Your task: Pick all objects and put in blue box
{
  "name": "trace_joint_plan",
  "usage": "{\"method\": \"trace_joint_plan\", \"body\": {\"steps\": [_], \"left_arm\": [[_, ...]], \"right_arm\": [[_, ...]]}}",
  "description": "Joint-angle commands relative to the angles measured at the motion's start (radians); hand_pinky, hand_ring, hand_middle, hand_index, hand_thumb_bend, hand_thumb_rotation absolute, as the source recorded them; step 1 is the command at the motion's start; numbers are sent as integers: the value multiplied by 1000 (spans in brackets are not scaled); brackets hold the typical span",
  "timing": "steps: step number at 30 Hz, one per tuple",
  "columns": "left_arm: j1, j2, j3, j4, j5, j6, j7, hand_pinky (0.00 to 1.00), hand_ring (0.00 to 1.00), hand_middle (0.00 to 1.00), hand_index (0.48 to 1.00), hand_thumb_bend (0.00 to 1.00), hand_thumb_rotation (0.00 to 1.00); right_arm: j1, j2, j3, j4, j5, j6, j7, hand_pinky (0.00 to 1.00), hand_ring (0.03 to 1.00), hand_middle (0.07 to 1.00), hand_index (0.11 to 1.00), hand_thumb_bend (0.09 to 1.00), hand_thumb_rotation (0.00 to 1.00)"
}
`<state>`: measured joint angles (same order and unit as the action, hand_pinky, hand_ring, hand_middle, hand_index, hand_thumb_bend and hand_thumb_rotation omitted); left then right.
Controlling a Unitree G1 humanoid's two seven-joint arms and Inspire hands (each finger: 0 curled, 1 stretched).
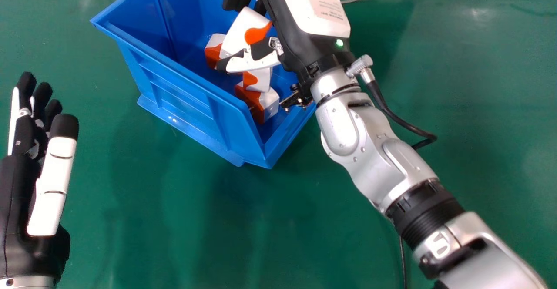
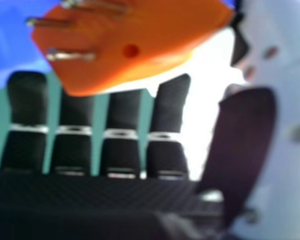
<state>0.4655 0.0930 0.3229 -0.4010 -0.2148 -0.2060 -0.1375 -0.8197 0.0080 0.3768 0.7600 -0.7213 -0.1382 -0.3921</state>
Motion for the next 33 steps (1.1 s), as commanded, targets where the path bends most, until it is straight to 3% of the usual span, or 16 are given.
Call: {"method": "trace_joint_plan", "body": {"steps": [1,5,13,20,25,30,33], "left_arm": [[2,0,9,-21,6,-9,9,971,981,989,991,672,753],[2,-1,10,-24,13,-1,23,945,967,974,976,676,736],[7,-3,7,-43,15,17,38,925,956,962,964,692,722],[6,0,10,-37,21,11,37,911,946,952,955,705,712],[8,-2,9,-39,5,10,28,903,942,947,951,713,710],[10,-4,10,-44,6,20,33,900,939,945,949,717,701],[11,-5,10,-46,13,20,36,900,939,945,949,720,699]], "right_arm": [[-67,15,1,31,12,1,-29,310,410,504,488,495,0],[-98,29,-4,100,33,10,-38,305,408,495,497,495,0],[-142,39,5,174,56,32,-38,298,405,491,507,495,0],[-171,37,20,222,51,40,-49,303,413,503,507,495,0],[-182,35,26,245,58,26,-54,307,420,514,505,495,0],[-184,39,30,243,56,38,-52,309,421,516,503,496,0],[-182,42,31,238,59,50,-41,309,419,516,499,496,0]]}}
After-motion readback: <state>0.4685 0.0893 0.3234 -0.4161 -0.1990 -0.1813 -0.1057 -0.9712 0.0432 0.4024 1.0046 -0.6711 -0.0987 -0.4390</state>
